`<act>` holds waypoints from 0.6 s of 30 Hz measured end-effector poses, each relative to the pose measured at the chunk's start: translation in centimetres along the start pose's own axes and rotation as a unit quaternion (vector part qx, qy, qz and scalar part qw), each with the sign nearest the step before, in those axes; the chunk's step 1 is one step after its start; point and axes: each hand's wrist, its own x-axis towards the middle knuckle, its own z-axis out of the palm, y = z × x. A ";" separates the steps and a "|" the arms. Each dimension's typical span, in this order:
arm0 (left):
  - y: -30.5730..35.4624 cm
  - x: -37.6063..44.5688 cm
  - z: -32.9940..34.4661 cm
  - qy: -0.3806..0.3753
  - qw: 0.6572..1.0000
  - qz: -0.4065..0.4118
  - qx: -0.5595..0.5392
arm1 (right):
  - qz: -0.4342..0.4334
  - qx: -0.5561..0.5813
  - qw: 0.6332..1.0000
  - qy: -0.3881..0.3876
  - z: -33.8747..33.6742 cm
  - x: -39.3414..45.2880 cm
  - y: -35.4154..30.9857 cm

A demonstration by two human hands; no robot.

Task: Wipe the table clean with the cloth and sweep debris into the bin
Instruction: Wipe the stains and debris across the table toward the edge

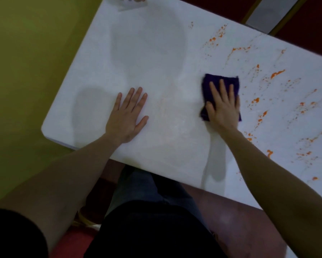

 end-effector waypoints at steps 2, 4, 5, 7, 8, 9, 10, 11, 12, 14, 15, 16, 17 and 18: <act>0.0 0.0 -0.2 -0.002 1.000 -0.002 -0.010 | 0.032 0.006 0.999 0.003 0.1 -2.4 1.2; -0.3 0.0 -0.4 0.001 1.000 0.000 -0.030 | 0.036 0.009 0.999 0.013 0.5 -5.5 1.2; -0.7 0.1 -0.6 0.002 0.999 0.006 -0.043 | 0.034 0.009 0.999 0.013 0.7 -7.0 0.6; -2.2 0.5 -1.2 0.001 0.998 0.011 -0.055 | 0.017 0.009 1.000 0.004 1.2 -9.7 -1.2; -3.1 0.8 -1.4 0.001 0.999 0.006 -0.051 | -0.005 0.006 1.000 -0.001 1.6 -10.9 -2.5; -4.1 1.2 -1.7 0.001 0.999 -0.002 -0.042 | -0.038 0.004 0.999 -0.004 1.9 -11.9 -3.9; -5.1 1.6 -1.8 -0.002 0.999 -0.010 -0.032 | -0.081 0.003 0.997 -0.008 2.3 -12.7 -5.5; -5.9 1.9 -1.9 -0.006 1.000 -0.013 -0.024 | -0.127 0.002 0.992 -0.012 2.6 -13.2 -7.2; -6.3 2.1 -1.9 -0.010 1.000 -0.012 -0.018 | -0.169 0.000 0.985 -0.019 3.0 -13.3 -8.9; -6.6 2.2 -1.8 -0.005 1.000 -0.004 -0.012 | -0.224 -0.005 0.974 -0.031 3.4 -12.0 -12.0; -6.6 2.1 -1.7 -0.001 1.000 -0.001 -0.012 | -0.235 -0.007 0.971 -0.035 3.5 -10.6 -13.3; -6.6 2.1 -1.7 0.002 1.000 -0.001 -0.013 | -0.237 -0.009 0.971 -0.040 3.5 -8.9 -14.4; -6.7 2.1 -1.7 0.003 1.000 -0.001 -0.013 | -0.233 -0.010 0.971 -0.045 3.4 -7.0 -15.2; -6.7 2.1 -1.7 0.003 1.000 0.000 -0.012 | -0.223 -0.014 0.974 -0.047 3.3 -4.9 -15.5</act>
